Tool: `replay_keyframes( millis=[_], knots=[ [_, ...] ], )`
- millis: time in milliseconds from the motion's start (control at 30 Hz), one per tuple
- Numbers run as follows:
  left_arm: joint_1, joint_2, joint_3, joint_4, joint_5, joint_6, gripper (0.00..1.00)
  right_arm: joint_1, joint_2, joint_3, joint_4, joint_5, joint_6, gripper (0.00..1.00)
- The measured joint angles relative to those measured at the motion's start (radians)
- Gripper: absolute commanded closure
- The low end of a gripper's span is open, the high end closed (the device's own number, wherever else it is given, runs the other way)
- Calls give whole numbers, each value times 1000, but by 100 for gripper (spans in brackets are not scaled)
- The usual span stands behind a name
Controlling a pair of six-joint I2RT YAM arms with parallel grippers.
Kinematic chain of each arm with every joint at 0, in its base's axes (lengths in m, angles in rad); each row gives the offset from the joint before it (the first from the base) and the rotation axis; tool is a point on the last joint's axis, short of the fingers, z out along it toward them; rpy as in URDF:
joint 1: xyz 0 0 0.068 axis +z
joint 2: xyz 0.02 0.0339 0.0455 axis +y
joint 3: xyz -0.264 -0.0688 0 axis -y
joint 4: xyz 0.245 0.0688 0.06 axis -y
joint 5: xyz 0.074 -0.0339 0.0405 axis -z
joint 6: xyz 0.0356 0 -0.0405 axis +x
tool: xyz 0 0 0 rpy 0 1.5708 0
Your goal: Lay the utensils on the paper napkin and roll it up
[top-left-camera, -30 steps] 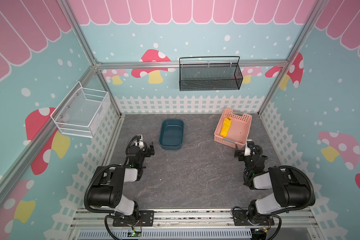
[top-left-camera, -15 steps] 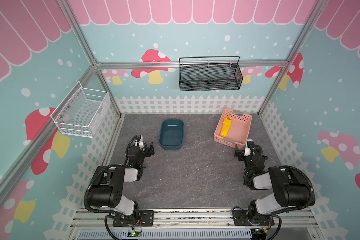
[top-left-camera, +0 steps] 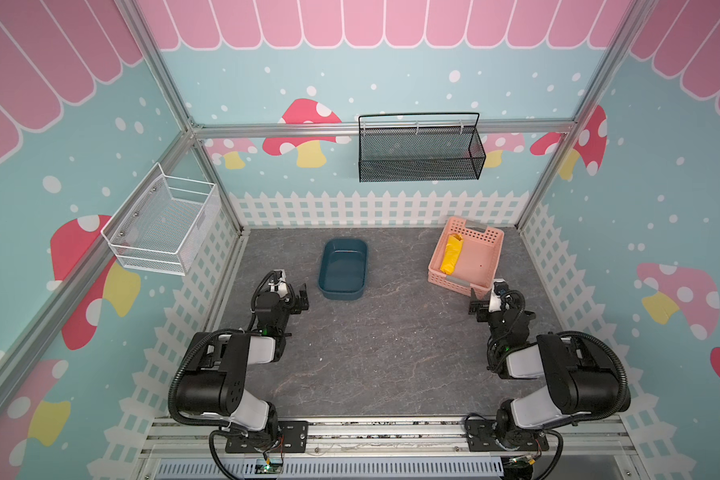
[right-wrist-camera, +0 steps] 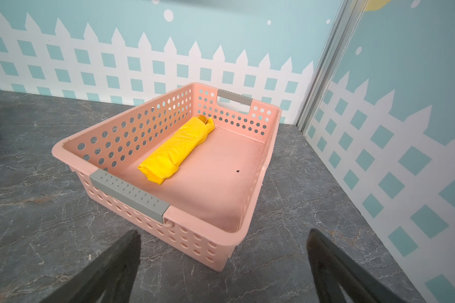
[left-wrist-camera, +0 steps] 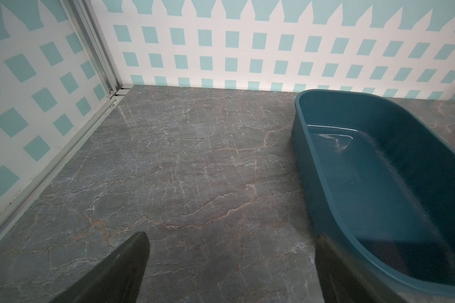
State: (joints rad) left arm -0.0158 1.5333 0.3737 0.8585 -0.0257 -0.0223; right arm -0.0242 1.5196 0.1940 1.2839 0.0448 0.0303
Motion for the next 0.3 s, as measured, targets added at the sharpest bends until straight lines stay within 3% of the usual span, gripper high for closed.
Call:
replay_keyframes(
  millis=[300],
  knots=[
    [0,0,0,0,0,0,0,0,2,0,-1,-19,-8,0]
  ],
)
